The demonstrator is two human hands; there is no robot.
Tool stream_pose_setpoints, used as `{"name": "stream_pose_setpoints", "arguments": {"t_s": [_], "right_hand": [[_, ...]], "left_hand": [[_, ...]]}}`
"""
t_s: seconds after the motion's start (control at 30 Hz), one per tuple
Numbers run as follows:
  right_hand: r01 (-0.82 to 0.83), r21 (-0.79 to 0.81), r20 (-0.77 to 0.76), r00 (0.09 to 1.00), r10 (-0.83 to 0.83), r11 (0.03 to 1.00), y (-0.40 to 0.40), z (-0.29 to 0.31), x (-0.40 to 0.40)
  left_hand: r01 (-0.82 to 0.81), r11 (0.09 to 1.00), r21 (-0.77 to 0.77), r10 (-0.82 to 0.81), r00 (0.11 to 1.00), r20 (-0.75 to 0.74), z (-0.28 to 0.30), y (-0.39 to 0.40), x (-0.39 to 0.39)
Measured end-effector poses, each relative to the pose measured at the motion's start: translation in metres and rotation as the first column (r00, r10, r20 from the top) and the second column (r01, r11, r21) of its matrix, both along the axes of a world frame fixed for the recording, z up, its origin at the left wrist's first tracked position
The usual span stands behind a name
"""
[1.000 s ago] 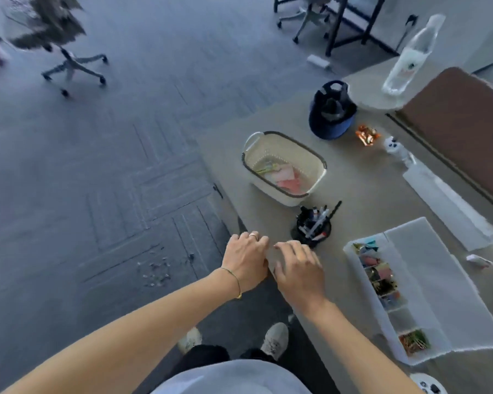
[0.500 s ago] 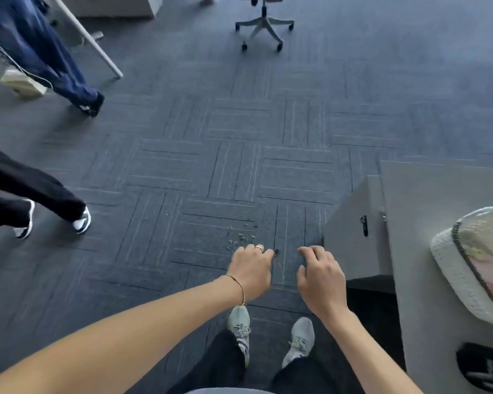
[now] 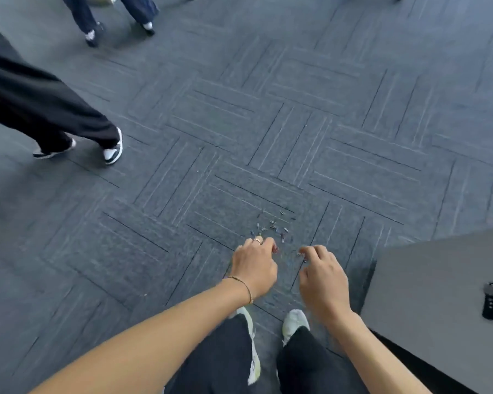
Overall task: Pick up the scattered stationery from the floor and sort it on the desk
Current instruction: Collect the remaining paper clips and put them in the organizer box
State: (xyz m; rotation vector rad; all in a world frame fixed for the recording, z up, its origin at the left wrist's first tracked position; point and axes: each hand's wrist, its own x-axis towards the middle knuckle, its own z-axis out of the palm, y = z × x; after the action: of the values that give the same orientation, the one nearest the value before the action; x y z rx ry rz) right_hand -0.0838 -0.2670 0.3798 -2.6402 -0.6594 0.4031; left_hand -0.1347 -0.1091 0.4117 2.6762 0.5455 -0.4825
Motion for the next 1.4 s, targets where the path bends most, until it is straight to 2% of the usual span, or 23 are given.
{"name": "stream_pose_setpoints", "arguments": {"t_s": [0.17,0.4,0.6,0.73,0.9,1.03,1.17,1.27,1.4], "right_hand": [[-0.113,-0.027,-0.003,0.994,0.113,0.993,0.038,-0.139,0.034],[-0.220,-0.050,-0.033,0.975,0.218,0.974,0.058,-0.335,0.085],[-0.293,-0.083,-0.047,0.956,0.290,0.953,0.069,-0.485,0.121],[-0.340,-0.080,0.014,0.939,0.342,0.937,0.085,-0.553,0.150],[-0.362,-0.128,0.104,0.921,0.375,0.923,0.110,-0.607,0.207],[-0.393,-0.205,-0.011,0.917,0.400,0.896,0.122,-0.633,0.233],[-0.407,-0.198,-0.046,0.912,0.406,0.892,0.133,-0.634,0.218],[-0.531,-0.165,-0.040,0.846,0.532,0.831,0.123,-0.627,0.172],[-0.710,-0.129,-0.056,0.702,0.710,0.692,0.101,-0.621,0.128]], "left_hand": [[-0.045,0.999,0.014,0.045,0.999,-0.017,-0.149,0.030,0.011],[-0.178,0.984,-0.012,0.176,0.978,-0.114,-0.375,0.049,0.017],[-0.338,0.941,-0.019,0.337,0.941,-0.038,-0.537,0.062,0.025],[-0.347,0.937,-0.030,0.348,0.938,0.008,-0.615,0.059,0.031],[-0.261,0.961,-0.096,0.271,0.955,0.121,-0.657,0.036,0.042],[-0.109,0.977,-0.185,0.148,0.966,0.214,-0.653,0.036,0.036],[-0.234,0.965,-0.117,0.256,0.934,0.250,-0.654,0.070,0.042],[-0.286,0.958,-0.026,0.285,0.936,0.207,-0.665,0.099,0.057],[-0.235,0.972,0.023,0.228,0.958,0.175,-0.677,0.125,0.097]]}}
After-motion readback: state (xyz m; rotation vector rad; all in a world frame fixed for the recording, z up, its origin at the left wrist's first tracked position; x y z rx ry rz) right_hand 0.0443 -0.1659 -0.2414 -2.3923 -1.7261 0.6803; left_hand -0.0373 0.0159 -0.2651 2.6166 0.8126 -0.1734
